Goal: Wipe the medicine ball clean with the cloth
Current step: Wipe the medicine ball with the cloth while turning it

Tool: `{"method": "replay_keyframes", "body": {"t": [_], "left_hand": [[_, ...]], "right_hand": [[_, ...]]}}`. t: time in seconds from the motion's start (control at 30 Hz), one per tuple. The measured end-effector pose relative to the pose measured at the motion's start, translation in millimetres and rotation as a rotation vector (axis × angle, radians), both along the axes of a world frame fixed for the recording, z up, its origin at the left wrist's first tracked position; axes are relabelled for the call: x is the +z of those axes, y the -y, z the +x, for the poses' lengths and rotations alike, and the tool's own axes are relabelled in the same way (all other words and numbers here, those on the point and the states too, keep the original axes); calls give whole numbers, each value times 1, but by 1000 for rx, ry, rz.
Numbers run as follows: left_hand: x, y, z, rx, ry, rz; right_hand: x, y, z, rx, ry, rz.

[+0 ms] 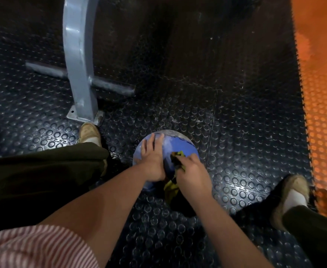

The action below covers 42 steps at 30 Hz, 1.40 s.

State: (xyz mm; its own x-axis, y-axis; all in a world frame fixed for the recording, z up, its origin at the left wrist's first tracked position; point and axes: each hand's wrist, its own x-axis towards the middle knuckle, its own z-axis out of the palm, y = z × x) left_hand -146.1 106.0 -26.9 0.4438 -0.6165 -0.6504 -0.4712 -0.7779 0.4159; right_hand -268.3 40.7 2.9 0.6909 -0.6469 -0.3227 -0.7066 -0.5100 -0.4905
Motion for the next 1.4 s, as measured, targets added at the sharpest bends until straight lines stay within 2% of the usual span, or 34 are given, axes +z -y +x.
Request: {"method": "replay_keyframes", "body": {"t": [0.17, 0.3, 0.4, 0.57, 0.77, 0.87, 0.97, 1.13, 1.27, 1.4], "left_hand": [[-3, -3, -8, -96, 35, 25], [4, 1, -10, -87, 47, 75], [0, 2, -1, -22, 10, 29], [0, -1, 5, -56, 1, -6], [12, -2, -4, -199, 103, 116], [10, -1, 2, -79, 26, 89], [4, -1, 1, -5, 4, 43], [4, 1, -5, -26, 36, 10], [6, -2, -13, -79, 54, 21], [7, 2, -11, -74, 48, 52]], "right_hand": [[-4, 28, 31, -45, -27, -87], [-7, 53, 59, -17, -101, -6], [-3, 41, 46, 30, -85, -45], [3, 16, 12, 30, -28, -34], [9, 33, 65, 40, -148, -110], [12, 35, 73, 58, -172, -92], [11, 21, 45, 44, -118, -81], [7, 3, 2, 19, -80, -40], [2, 21, 23, -4, -53, -123], [-2, 39, 49, -3, -80, -86]]}}
